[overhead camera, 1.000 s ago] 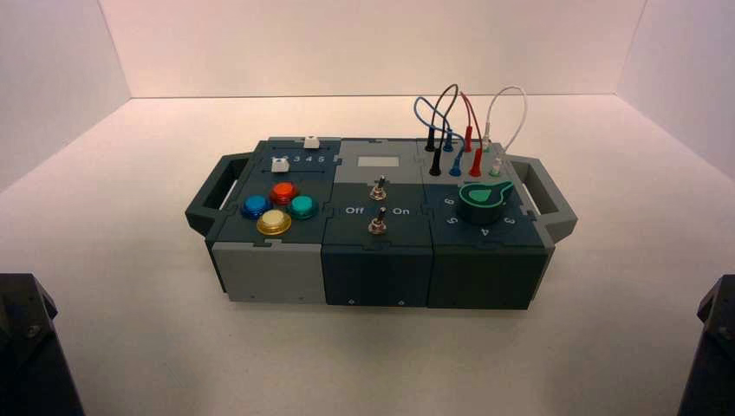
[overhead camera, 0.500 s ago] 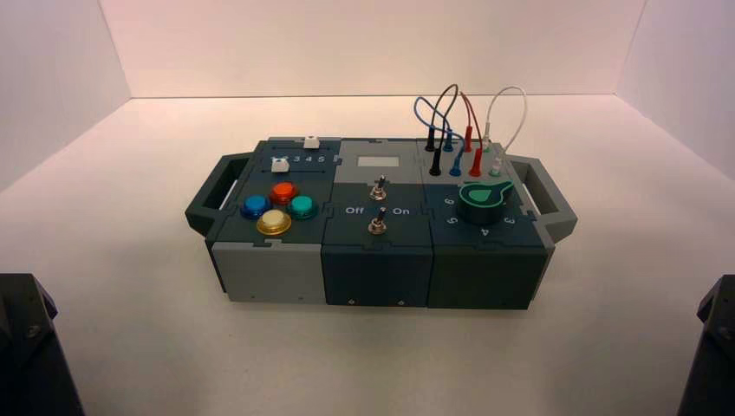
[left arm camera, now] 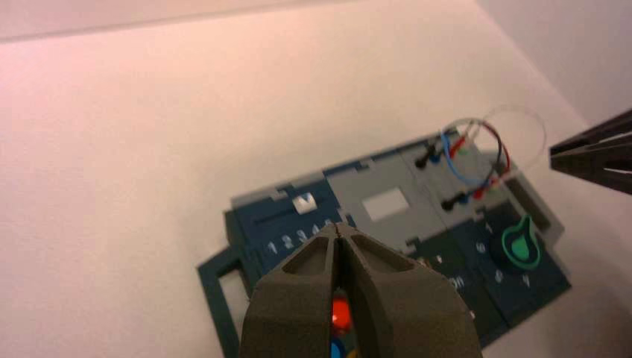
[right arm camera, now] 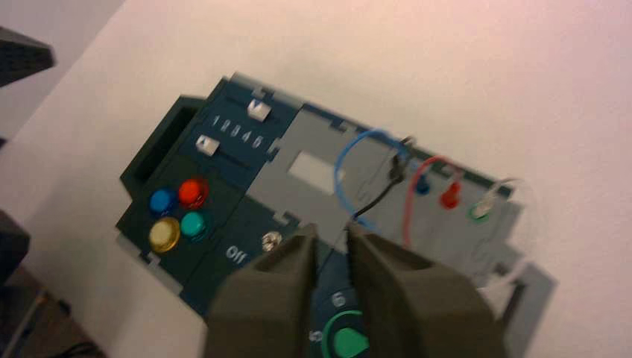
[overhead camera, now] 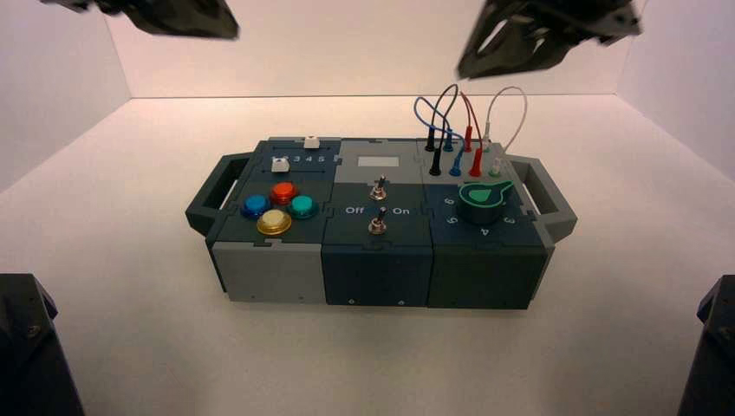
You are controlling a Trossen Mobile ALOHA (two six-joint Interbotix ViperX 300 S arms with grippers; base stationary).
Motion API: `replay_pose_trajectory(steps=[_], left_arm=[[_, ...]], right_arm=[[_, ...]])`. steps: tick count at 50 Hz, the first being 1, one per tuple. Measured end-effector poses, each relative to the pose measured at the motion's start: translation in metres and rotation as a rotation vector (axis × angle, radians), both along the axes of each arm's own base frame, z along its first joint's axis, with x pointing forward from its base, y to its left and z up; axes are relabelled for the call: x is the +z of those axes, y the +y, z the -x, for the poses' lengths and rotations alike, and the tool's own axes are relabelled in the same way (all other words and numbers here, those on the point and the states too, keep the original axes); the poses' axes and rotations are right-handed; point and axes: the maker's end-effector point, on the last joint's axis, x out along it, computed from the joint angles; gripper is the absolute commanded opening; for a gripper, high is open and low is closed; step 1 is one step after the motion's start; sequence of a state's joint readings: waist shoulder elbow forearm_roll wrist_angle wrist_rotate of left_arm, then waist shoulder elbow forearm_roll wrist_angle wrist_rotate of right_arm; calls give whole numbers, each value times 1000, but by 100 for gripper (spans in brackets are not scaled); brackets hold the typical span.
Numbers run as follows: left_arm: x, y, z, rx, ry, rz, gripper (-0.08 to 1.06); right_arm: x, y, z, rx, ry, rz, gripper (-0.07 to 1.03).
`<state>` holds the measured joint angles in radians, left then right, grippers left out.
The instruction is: Pull the black wire.
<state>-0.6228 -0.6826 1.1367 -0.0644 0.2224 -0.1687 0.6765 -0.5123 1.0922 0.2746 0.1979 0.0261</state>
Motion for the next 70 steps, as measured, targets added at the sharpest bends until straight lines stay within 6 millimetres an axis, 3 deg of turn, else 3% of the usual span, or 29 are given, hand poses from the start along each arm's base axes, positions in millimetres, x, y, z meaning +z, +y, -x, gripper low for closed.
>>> replay_pose_trajectory(steps=[20,33,54,70], left_arm=[[-16,-31,-4,-81,69,-54,-3],[-18,-33,-4,-85,74,-58,-3],[-9,-33,-4,-81,57,-35,-3],[-9,-33,-4,-81,54,-33,-3]], right_arm=[[-40,13,-11,7,156,102,34],[-68,18,-18,4,230,163,34],[-60,1,-30,-40,214,163,34],[-61,3,-35,-39,213,167,34]])
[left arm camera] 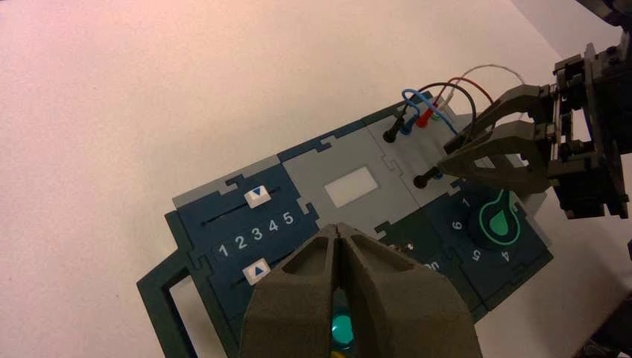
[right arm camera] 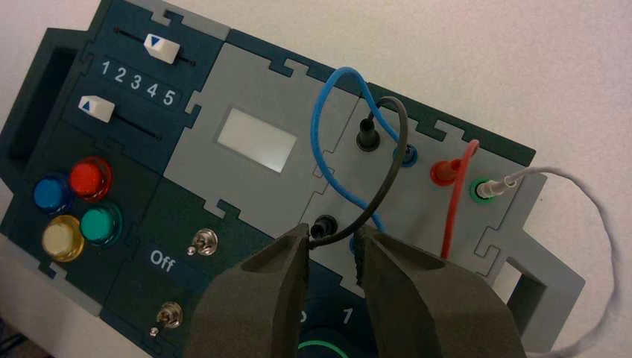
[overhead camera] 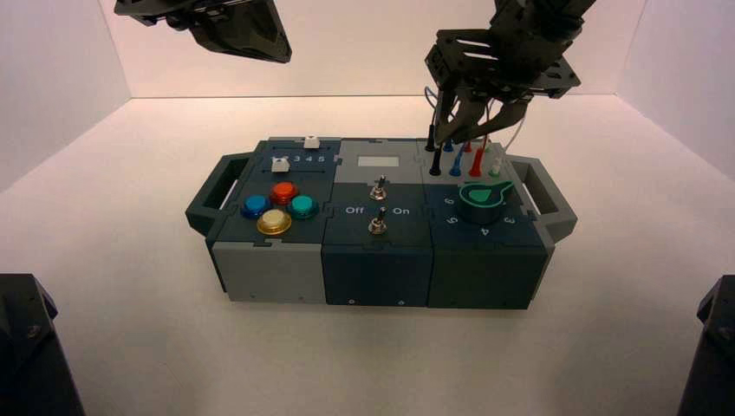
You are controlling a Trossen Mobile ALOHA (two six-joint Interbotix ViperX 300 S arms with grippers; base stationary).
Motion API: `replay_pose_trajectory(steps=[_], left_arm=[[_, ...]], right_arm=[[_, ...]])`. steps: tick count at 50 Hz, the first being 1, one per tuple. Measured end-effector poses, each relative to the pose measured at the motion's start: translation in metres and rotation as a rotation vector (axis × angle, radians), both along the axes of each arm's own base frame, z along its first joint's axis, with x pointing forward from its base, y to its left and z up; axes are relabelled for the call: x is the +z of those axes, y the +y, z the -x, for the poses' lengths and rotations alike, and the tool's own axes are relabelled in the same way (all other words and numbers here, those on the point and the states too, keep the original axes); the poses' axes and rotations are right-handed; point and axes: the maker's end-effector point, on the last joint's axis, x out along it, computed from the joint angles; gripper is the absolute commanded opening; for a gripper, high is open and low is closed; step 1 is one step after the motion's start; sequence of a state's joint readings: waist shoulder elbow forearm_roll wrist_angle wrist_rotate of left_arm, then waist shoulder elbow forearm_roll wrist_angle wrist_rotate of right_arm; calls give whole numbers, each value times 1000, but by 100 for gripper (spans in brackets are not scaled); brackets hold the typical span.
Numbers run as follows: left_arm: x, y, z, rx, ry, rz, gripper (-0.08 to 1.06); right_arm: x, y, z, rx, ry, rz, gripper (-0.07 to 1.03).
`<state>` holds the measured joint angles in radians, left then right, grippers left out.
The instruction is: Pull the black wire.
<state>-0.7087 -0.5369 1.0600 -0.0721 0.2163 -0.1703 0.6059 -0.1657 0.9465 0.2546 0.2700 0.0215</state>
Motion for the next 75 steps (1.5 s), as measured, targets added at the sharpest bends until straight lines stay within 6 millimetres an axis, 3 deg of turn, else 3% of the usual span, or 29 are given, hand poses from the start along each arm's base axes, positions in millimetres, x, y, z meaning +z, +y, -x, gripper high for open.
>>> replay_pose_trajectory(steps=[34,54,66,75], left_arm=[[1,0,0,0,-2,2,-3],[5,-2,-2,-2,-10,9,-3],[6,-2,-3,0,-12,10,-3],[11,-4,-5,1,-20,19,-3]], right_arm=[[-21,11,-18,-1,38,31,33],[-23,11,-17,0,51,36,-1],[-21,11,-15,4,60,39,-3],[2,11,-15,9,19,7,-2]])
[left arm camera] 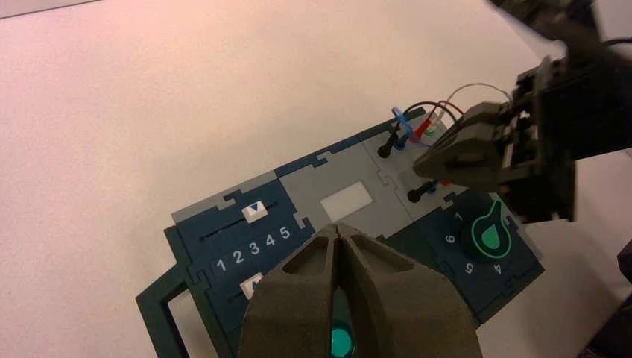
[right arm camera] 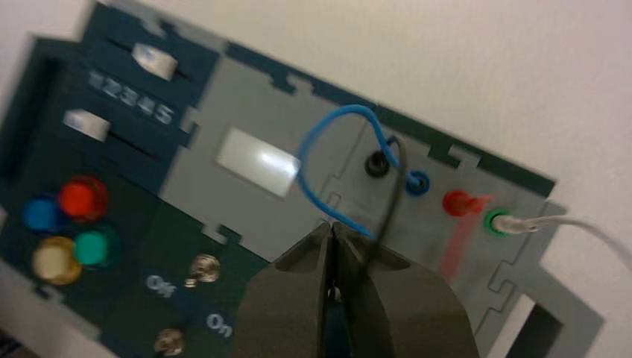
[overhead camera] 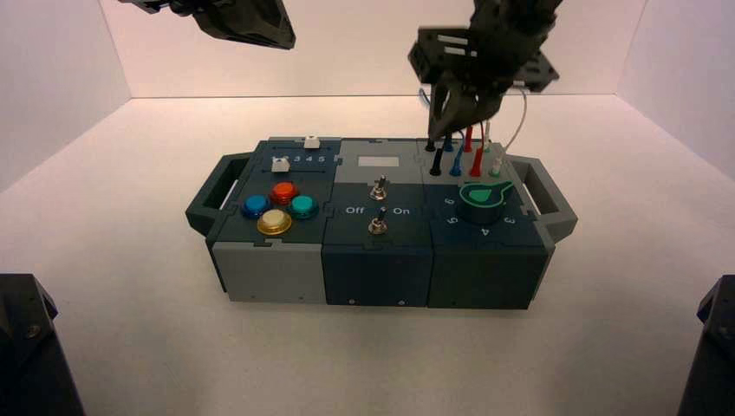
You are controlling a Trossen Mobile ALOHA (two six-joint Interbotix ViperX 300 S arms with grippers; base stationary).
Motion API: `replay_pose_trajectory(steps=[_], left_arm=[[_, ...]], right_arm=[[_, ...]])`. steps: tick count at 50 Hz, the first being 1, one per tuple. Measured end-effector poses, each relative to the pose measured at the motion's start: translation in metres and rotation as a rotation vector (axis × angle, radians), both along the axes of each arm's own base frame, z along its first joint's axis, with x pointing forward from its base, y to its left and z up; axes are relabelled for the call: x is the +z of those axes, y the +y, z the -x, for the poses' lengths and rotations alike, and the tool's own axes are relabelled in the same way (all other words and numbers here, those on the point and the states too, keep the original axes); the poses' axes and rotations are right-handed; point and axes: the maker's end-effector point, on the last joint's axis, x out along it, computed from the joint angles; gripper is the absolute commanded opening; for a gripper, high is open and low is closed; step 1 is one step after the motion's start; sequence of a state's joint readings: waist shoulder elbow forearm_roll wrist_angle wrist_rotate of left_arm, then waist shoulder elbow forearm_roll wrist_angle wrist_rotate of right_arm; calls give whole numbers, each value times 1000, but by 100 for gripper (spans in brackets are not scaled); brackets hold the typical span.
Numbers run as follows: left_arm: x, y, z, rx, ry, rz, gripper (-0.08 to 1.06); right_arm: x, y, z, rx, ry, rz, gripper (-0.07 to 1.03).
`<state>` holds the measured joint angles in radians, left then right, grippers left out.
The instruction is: Pull the black wire.
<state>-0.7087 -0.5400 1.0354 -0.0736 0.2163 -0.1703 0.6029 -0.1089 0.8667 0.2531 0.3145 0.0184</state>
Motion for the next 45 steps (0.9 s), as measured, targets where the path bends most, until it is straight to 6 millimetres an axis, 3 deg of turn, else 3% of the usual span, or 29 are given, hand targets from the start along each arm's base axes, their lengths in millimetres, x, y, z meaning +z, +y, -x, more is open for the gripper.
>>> replay_pose_trajectory(steps=[26,36,45], left_arm=[[0,0,0,0,0,0,-3],[2,-1,-1,0,-3,3,-3],[8,-4,-3,-2,-15,13,-3]], right_arm=[[5,2,2,18,23,10,-2],[3,0,6,35,50,32,14],[3,-1,6,38,51,35,20]])
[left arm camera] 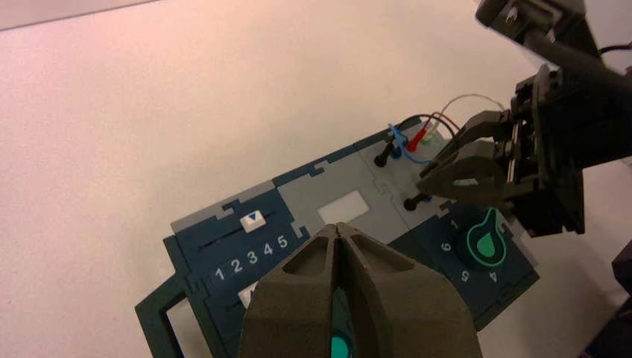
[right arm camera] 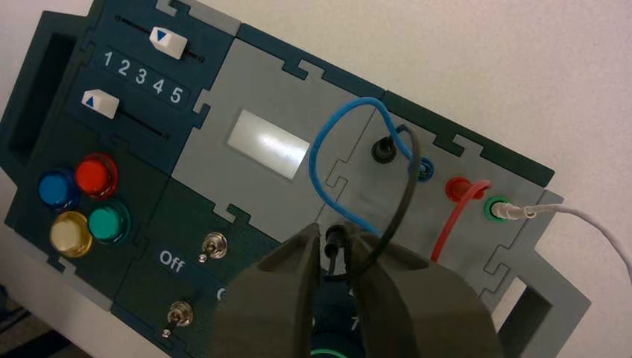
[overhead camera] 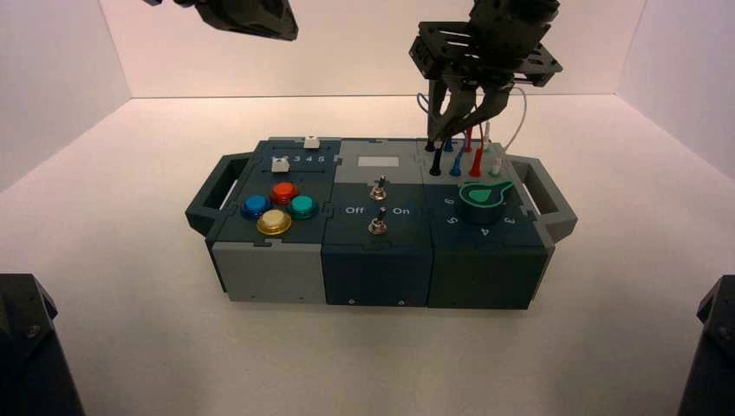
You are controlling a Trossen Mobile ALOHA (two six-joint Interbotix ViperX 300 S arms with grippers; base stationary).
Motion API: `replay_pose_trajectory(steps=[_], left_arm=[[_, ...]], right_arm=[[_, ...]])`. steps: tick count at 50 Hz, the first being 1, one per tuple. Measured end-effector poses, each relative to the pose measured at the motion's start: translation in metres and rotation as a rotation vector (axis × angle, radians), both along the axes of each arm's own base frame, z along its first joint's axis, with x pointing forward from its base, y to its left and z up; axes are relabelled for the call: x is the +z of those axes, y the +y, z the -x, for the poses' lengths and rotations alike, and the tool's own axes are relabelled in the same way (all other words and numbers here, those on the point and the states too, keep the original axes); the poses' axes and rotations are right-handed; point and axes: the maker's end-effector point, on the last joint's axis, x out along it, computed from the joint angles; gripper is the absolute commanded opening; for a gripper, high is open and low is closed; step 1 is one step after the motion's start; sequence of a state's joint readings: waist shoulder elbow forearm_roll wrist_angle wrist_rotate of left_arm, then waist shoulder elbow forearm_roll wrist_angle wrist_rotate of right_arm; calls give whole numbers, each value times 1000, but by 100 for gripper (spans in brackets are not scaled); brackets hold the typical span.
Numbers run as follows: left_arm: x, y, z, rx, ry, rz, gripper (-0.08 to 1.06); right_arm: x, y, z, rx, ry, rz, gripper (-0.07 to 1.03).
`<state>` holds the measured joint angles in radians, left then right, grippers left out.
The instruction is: Pull the black wire.
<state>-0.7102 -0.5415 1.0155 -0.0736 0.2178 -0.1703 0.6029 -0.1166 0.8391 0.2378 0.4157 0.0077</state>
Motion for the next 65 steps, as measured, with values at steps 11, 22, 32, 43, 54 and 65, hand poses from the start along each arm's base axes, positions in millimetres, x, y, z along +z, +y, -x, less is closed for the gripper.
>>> replay_pose_trajectory(steps=[11,22,32,43,54,65], left_arm=[[6,-2,-3,2,-10,9,-3],[6,-2,-3,0,-12,10,-3],[7,-3,-3,-2,-16,10,-3],[8,-3,-4,0,-17,11,-3],[11,-5,-6,-2,-24,14,-3],[12,-6,-7,-4,-26,14,-3]], right_arm=[[-8,0,-1,2,18,15,21],[-25,1,-2,6,57,47,21],[-29,3,-6,7,63,52,18],[-30,4,-7,9,66,55,-2],[-30,4,-6,13,77,60,-2],[-26,3,-4,15,80,61,-2]])
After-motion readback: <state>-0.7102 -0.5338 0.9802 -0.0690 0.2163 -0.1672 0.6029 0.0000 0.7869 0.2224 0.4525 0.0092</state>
